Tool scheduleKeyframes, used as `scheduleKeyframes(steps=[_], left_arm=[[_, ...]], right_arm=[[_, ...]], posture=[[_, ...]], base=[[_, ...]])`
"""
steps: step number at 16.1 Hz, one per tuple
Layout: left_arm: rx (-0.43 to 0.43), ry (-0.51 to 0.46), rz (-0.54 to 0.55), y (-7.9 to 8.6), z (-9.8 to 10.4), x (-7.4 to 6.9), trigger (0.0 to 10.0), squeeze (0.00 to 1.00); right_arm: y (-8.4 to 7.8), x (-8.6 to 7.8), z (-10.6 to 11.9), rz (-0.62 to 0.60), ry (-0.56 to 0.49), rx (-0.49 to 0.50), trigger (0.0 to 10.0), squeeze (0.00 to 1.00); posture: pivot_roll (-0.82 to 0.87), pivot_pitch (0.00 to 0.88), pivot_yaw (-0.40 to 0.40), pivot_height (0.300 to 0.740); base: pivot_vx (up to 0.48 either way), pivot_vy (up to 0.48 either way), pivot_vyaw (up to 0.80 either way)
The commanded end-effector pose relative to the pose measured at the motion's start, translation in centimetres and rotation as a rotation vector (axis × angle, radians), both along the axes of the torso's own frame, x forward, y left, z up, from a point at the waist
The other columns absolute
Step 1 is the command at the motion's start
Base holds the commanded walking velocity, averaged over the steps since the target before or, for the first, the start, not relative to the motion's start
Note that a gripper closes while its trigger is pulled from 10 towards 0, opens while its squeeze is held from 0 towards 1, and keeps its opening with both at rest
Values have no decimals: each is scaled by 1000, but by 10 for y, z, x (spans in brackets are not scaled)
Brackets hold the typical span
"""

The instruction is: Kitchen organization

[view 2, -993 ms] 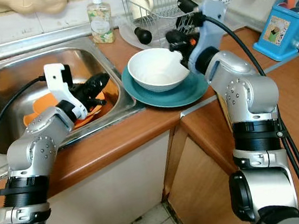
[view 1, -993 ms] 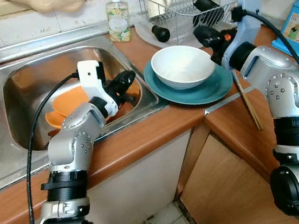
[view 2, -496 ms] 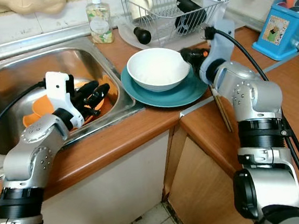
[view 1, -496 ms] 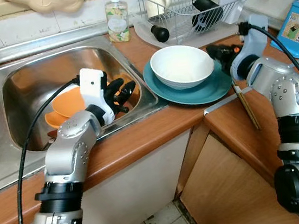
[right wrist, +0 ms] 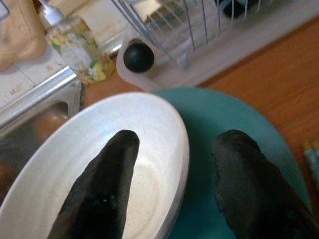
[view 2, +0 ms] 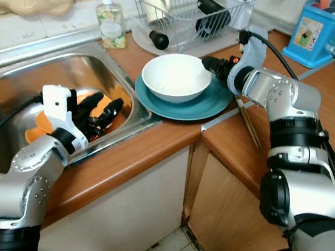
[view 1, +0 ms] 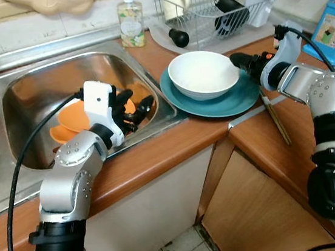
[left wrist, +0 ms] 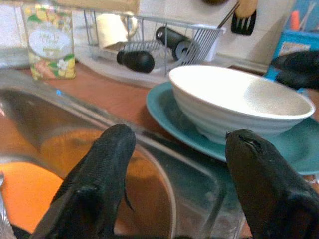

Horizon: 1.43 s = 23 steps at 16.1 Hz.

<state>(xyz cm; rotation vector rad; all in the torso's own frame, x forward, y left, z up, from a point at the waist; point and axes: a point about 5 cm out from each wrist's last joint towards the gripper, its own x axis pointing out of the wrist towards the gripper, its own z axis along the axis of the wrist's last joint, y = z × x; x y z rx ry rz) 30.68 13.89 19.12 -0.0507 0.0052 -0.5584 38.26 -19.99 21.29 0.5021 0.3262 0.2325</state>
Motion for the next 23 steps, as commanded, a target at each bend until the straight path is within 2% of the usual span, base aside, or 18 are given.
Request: scheduleKeyframes(steps=[1, 2, 3, 4, 6, 7, 8, 9, 10, 11, 16, 23], left_arm=[[12, 12, -25, -2, -1, -4, 10000, 1000], [18, 18, -37, -3, -3, -7, 10000, 1000], [30, 20, -39, -4, -4, -9, 10000, 1000], [44, 30, -43, -5, -6, -10, 10000, 1000], [58, 34, -61, -8, -7, -10, 10000, 1000], [55, 34, -67, -10, -6, -11, 10000, 965], [54, 38, -71, -12, -7, -12, 10000, 635], [56, 38, -73, -12, -7, -12, 10000, 447], [59, 40, -73, -13, -8, -13, 10000, 106], [59, 40, -71, -14, -8, -13, 10000, 0], [63, 45, -70, -17, -10, -13, 10000, 0], [78, 57, -78, -26, -16, -13, 10000, 0]], right_arm=[[-2, 2, 3, -7, 3, 9, 10000, 1000], [1, 4, 0, -6, 29, 21, 10000, 1000], [3, 5, -2, -2, 54, 25, 10000, 898], [6, 7, -4, 7, 77, 48, 10000, 0], [9, 9, -8, 15, 102, 64, 10000, 0], [14, 10, -10, 33, 111, 102, 10000, 0], [18, 11, -12, 46, 127, 148, 10000, 0], [18, 11, -14, 44, 138, 161, 10000, 0], [19, 11, -19, 30, 166, 177, 3961, 0], [20, 11, -21, 33, 175, 180, 0, 0], [18, 7, -34, 16, 222, 142, 0, 0], [13, 0, -41, -31, 193, 112, 0, 0]], posture=[[-121, 0, -39, 740], [-124, 0, -33, 740], [-124, 0, -33, 740], [-119, 0, -36, 740], [-116, 0, -38, 740], [-116, 0, -38, 740], [-115, 0, -42, 740], [-115, 0, -42, 740], [-111, 0, -48, 740], [-111, 0, -48, 740], [-121, 0, -33, 740], [-139, 0, -8, 740]], base=[[0, 0, 0], [0, 0, 0], [0, 0, 0], [0, 0, 0], [0, 0, 0], [0, 0, 0], [0, 0, 0], [0, 0, 0], [0, 0, 0], [0, 0, 0], [0, 0, 0], [0, 0, 0]])
